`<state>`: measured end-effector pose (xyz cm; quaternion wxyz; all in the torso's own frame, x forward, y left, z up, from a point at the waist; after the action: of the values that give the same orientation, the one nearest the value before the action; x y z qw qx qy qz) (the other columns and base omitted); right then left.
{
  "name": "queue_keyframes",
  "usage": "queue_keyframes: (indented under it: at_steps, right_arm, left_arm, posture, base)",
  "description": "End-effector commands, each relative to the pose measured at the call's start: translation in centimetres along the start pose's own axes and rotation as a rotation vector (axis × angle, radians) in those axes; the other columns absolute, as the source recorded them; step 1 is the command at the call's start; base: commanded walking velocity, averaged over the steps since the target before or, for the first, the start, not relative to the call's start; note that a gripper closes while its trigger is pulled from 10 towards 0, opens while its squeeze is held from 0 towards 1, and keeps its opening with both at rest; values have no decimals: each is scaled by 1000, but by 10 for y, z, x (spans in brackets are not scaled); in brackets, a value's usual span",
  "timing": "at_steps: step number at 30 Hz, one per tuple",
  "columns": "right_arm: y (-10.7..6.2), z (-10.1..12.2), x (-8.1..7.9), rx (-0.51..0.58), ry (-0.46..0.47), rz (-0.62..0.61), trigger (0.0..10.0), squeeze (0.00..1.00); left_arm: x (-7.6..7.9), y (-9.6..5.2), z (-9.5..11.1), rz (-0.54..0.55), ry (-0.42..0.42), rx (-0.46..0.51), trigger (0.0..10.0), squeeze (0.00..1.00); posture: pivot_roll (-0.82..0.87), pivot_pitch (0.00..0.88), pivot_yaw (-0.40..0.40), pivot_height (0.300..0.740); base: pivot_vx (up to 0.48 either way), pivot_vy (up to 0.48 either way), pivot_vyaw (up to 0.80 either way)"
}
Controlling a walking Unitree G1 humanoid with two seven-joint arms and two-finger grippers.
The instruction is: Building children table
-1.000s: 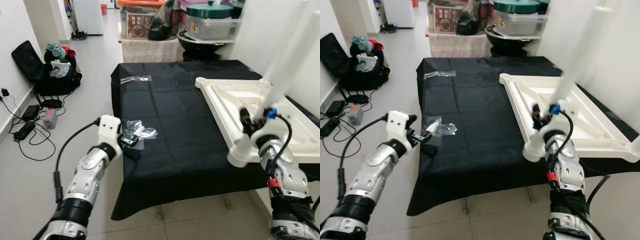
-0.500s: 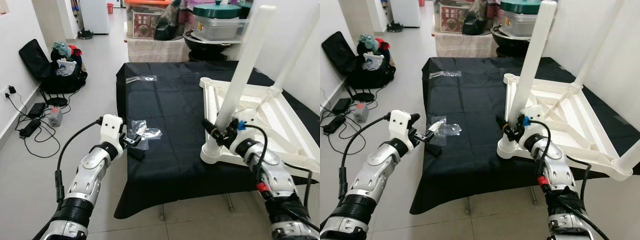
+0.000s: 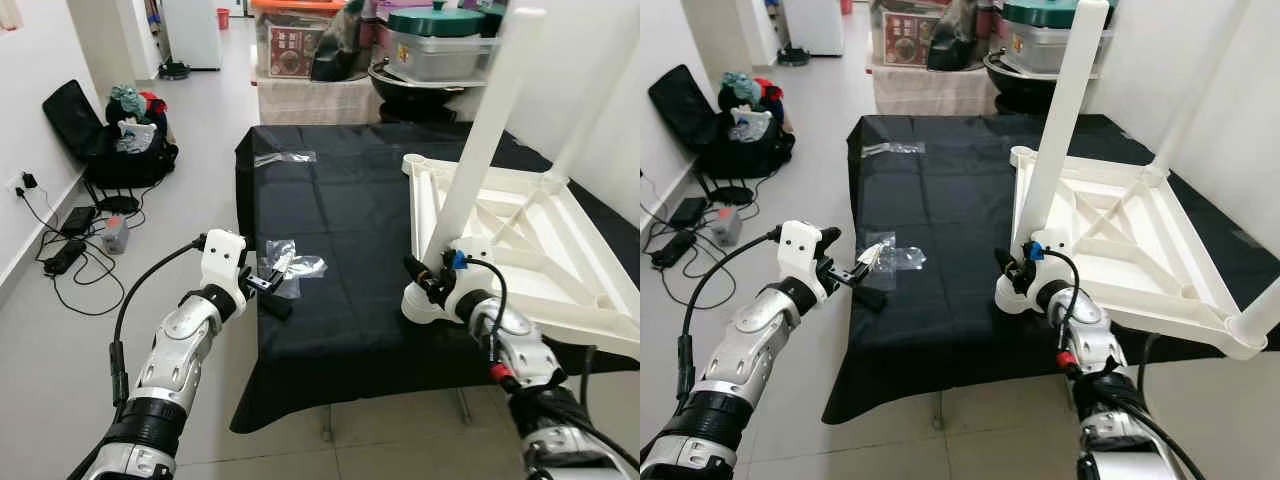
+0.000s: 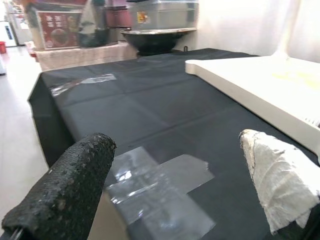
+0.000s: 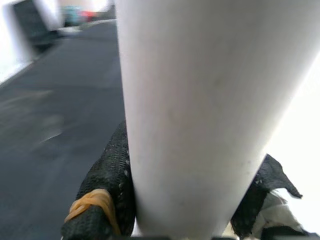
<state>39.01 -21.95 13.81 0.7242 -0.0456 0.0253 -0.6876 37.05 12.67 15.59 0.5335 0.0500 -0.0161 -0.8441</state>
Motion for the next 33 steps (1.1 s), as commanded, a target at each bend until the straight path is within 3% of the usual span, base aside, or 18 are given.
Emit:
queue_keyframes:
  at_steps: [1,4,5,6,7,10,15,16,19,20,21,22,25,26,27,28,31,33]
  right_arm:
    - [-18,-11,57,-46,23,-458,0,0]
    - [-25,-12,67,-44,32,-555,0,0]
    - [-46,-19,86,-54,49,-762,0,0]
    - [-46,-19,86,-54,49,-762,0,0]
    - [-76,-22,100,-41,14,-975,0,0]
    - [-111,-32,99,-66,-4,-1154,0,0]
    - [-106,-39,86,-98,19,-1114,0,0]
    - [-94,-43,80,-126,45,-1047,2745,0]
    - [-86,-45,76,-147,63,-1000,2745,0]
    - [-79,-37,72,-92,78,-950,10000,0]
    - [-79,-37,72,-92,78,-950,10000,0]
    - [-74,-29,71,-47,101,-909,10000,1000]
    - [-66,-10,69,10,117,-795,10000,1000]
    - [-62,-1,68,29,85,-732,10000,765]
    - [-62,-1,68,29,85,-732,10000,765]
    - [-59,4,67,57,81,-685,10000,0]
    - [-45,36,61,188,90,-340,10000,0]
    - [-43,44,59,212,65,-256,10000,0]
  left_arm:
    - [0,-2,-5,8,-5,-14,10000,0]
    - [1,-3,-6,9,-7,-14,10000,0]
    - [2,-4,-6,7,-9,-13,10000,0]
    - [2,-4,-6,7,-9,-13,10000,0]
    - [2,-5,-6,8,-12,-15,10000,0]
    - [-2,-7,-11,28,-16,-34,10000,0]
    - [0,-4,-10,13,-16,-33,10000,0]
    - [2,0,-8,6,-17,-29,10000,0]
    - [3,2,-7,3,-18,-26,10000,0]
    - [5,4,-6,-2,-19,-21,10000,0]
    - [5,4,-6,-2,-19,-21,10000,0]
    - [7,4,-5,-6,-20,-16,10000,0]
    - [6,1,-5,-3,-23,-13,10000,0]
    - [3,-2,-6,4,-22,-17,10000,0]
    - [3,-2,-6,4,-22,-17,10000,0]
    - [2,-3,-8,8,-21,-22,10000,0]
    - [3,-1,-10,5,-21,-24,10000,0]
    - [4,1,-9,2,-22,-22,10000,0]
  posture:
    - [38,0,-81,740]
    - [38,0,-81,740]
    - [41,0,-87,740]
    - [41,0,-87,740]
    - [40,0,-83,740]
    - [13,0,-63,740]
    - [-1,0,-54,740]
    - [-5,0,-50,740]
    - [-5,0,-50,740]
    - [-5,0,-51,740]
    - [-5,0,-51,740]
    - [9,0,-60,740]
    - [13,0,-64,740]
    - [13,0,-64,740]
    - [13,0,-64,740]
    - [6,0,-65,740]
    - [1,0,-68,740]
    - [1,0,-68,740]
  base:
    - [0,0,0]
    - [0,0,0]
    - [0,0,0]
    - [0,0,0]
    - [0,0,0]
    - [0,0,0]
    - [0,0,0]
    - [0,0,0]
    - [0,0,0]
    - [0,0,0]
    - [0,0,0]
    - [0,0,0]
    - [0,0,0]
    - [0,0,0]
    - [0,0,0]
    - [0,0,0]
    - [0,0,0]
    - [0,0,0]
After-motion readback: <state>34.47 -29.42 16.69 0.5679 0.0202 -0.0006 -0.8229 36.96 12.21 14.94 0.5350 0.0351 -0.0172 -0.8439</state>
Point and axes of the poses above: a point about 5 cm out from each wrist's last joint towards the gripper, its own y axis pointing out of the wrist towards the gripper, its own z axis along the axis of the wrist's last joint, x = y × z, the point moved 3 cm from there along y, pointing out of the wrist towards the gripper, and after that the axes turned 1 degree about y, right-handed, at the moved point
